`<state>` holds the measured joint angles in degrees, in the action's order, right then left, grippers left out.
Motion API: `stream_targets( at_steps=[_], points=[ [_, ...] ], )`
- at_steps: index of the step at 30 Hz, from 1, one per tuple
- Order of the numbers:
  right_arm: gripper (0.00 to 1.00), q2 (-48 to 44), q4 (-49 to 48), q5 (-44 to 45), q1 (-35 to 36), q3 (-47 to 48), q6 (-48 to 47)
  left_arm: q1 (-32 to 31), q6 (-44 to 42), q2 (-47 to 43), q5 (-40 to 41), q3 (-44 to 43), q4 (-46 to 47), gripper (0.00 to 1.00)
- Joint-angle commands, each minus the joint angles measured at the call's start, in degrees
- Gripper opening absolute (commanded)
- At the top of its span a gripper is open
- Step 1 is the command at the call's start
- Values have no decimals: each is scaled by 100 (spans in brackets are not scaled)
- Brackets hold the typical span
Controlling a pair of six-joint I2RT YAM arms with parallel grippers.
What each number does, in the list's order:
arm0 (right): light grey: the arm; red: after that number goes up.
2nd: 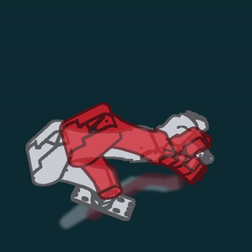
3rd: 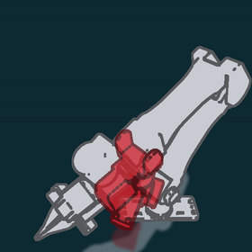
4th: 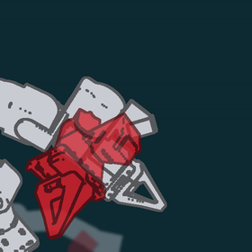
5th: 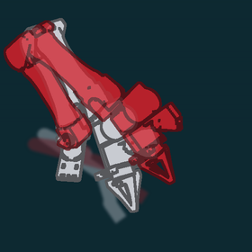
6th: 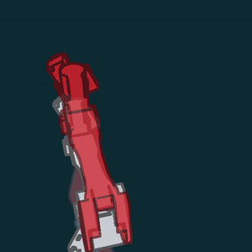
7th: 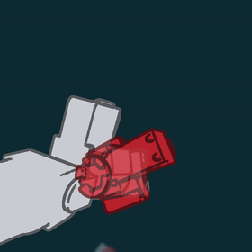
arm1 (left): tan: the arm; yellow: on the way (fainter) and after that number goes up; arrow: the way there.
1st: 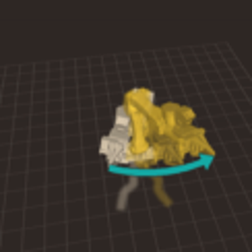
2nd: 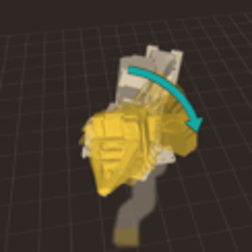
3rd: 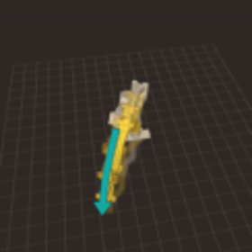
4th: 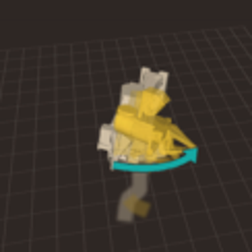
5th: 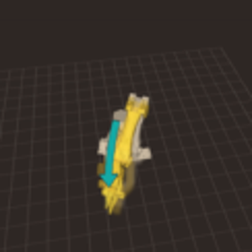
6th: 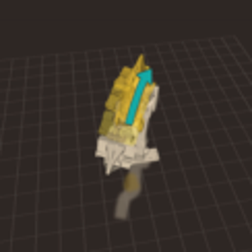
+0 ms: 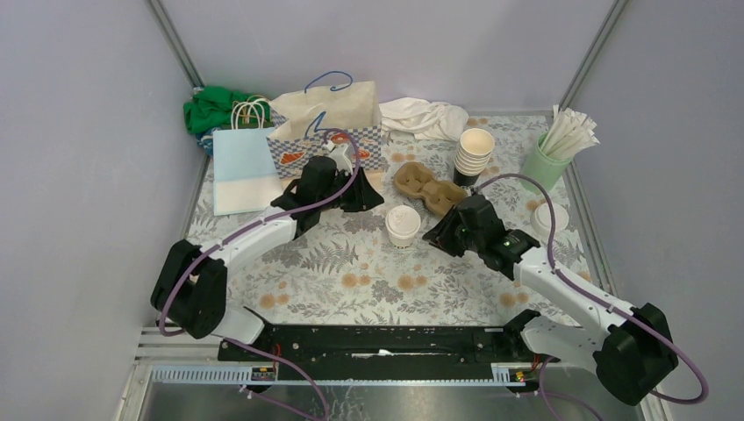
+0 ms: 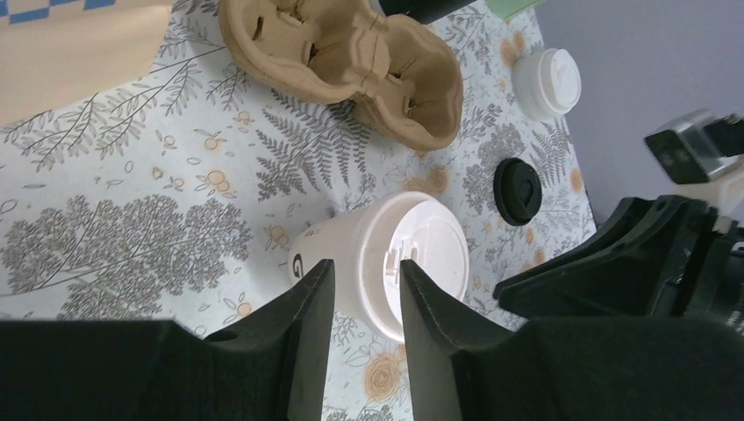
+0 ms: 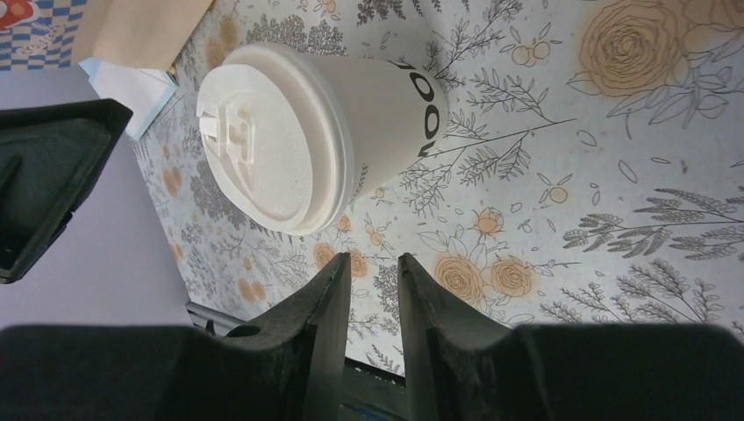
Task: Pack the takeout coffee
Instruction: Close the cup lid on the coffee cup.
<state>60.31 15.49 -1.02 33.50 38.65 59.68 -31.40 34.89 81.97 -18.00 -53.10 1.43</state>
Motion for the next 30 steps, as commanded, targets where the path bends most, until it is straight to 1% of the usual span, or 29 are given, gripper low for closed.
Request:
stream_targets(
  at_steps=[1, 2, 4, 5, 6, 7, 12, 14, 17, 20, 27, 30],
  points=[
    [33, 173, -646, 141, 178, -125, 174, -24, 13, 171, -374, -25, 885, 40],
    [33, 226, -794, 114, 199, -159, 121, -31, 2, 204, -434, -25, 965, 43],
    [35, 325, -958, -42, 240, -153, 49, -51, -72, 250, -538, -25, 1114, 54],
    [35, 353, -963, -28, 257, -131, 43, -71, -109, 275, -535, -48, 1132, 57],
    [35, 353, -953, 25, 262, -129, 65, -83, -138, 319, -496, -89, 1108, 58],
    [35, 339, -956, 68, 266, -153, 112, -85, -167, 372, -479, -153, 1064, 59],
    [34, 307, -1195, 319, 267, -291, 415, -119, -183, 757, -574, -399, 868, 49],
    [34, 390, -1229, 310, 263, -245, 463, -142, -197, 790, -581, -403, 868, 50],
    [34, 539, -1283, 279, 263, -186, 455, -156, -238, 808, -558, -377, 868, 55],
    [34, 603, -1338, 247, 263, -196, 481, -165, -249, 851, -601, -389, 868, 55],
    [33, 616, -1296, 354, 263, -199, 505, -204, -250, 913, -663, -378, 850, 49],
    [33, 613, -1326, 373, 263, -199, 518, -209, -279, 894, -623, -359, 806, 48]
  ],
)
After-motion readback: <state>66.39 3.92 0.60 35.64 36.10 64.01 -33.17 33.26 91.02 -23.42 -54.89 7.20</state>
